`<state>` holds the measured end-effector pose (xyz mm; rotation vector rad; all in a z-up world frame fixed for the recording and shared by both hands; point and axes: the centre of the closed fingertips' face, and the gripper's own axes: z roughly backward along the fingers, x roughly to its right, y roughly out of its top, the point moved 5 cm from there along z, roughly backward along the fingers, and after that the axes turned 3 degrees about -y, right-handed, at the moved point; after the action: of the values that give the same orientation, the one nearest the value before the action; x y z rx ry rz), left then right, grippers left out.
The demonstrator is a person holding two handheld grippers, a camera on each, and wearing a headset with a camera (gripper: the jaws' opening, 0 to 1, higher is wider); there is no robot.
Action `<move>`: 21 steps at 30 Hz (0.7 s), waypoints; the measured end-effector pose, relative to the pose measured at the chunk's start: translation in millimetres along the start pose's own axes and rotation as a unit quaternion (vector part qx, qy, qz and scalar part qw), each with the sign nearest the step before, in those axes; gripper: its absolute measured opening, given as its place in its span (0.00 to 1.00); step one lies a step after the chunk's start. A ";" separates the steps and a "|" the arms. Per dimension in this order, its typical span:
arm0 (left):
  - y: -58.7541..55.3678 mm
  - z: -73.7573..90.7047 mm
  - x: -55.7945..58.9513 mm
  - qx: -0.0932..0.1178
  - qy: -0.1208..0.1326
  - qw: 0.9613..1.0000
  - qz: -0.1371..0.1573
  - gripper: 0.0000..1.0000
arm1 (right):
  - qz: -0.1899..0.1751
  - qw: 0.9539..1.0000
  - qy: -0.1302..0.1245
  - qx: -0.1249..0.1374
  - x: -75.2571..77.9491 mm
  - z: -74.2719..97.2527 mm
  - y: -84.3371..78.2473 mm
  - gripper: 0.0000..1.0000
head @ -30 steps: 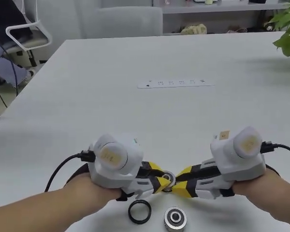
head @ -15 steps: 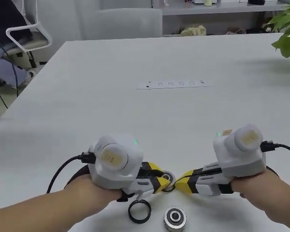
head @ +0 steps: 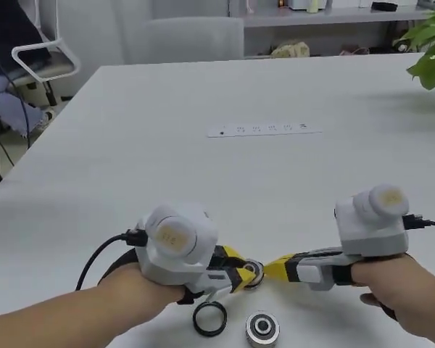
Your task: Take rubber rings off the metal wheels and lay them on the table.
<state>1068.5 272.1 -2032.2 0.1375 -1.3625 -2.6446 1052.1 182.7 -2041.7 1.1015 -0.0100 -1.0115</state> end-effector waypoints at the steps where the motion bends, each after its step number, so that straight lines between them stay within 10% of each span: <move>1: 0.1 -0.1 0.1 -0.001 0.000 1.000 0.000 0.07 | 0.002 1.000 0.001 0.001 -2.6 0.2 0.3 0.00; 21: 0.7 0.3 0.7 -0.006 0.000 1.000 -0.002 0.07 | 0.052 0.999 0.007 -0.001 -11.8 -2.9 4.2 0.00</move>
<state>1067.9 271.8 -2031.5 0.1371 -1.3475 -2.6554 1049.5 193.2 -2034.8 1.0949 -0.0531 -0.9104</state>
